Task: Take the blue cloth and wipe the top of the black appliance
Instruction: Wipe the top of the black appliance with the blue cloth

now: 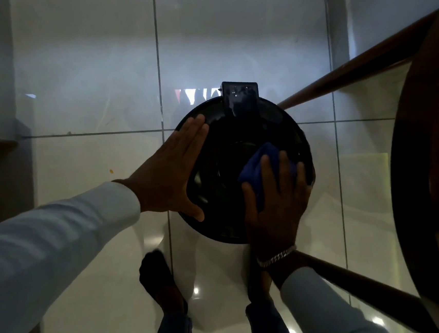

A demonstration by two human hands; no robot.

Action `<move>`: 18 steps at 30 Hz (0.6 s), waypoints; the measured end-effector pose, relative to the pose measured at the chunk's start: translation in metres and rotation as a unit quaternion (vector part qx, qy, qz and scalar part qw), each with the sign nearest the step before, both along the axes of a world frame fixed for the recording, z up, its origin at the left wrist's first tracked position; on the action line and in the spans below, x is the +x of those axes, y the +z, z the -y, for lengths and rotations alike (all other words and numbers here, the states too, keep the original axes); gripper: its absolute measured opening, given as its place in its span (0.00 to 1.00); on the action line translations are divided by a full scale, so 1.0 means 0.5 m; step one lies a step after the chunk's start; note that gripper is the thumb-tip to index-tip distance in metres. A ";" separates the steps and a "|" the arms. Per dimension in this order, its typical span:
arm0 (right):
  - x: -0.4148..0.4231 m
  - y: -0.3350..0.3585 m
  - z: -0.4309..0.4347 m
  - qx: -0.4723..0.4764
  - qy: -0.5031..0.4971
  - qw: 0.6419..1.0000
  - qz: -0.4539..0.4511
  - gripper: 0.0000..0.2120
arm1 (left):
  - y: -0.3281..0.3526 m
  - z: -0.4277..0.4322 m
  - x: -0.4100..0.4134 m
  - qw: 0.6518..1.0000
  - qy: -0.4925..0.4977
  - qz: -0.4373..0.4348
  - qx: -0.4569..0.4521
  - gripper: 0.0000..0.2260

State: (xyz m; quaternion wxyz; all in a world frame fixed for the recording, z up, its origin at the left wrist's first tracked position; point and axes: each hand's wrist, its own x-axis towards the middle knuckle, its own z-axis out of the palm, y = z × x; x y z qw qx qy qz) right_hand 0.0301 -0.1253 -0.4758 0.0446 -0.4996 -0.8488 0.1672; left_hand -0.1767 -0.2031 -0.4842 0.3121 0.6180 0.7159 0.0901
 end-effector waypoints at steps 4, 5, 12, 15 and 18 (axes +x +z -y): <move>-0.049 -0.005 -0.015 0.000 0.001 1.000 0.001 0.27 | 0.000 -0.004 0.001 1.000 0.005 0.005 0.000 0.67; -0.073 -0.007 -0.026 -0.005 -0.010 1.000 -0.002 0.27 | 0.000 -0.005 0.001 1.000 0.003 0.005 0.001 0.67; -0.043 -0.001 0.039 0.012 0.245 0.969 0.036 0.25 | 0.009 -0.002 0.003 1.000 -0.005 -0.009 0.015 0.65; 0.044 0.005 0.011 0.016 0.255 0.964 0.067 0.25 | 0.013 -0.003 -0.001 1.000 -0.011 -0.008 -0.002 0.66; 0.016 0.006 -0.055 -0.004 0.102 0.994 0.049 0.26 | 0.012 -0.001 -0.003 1.000 -0.008 0.005 -0.004 0.65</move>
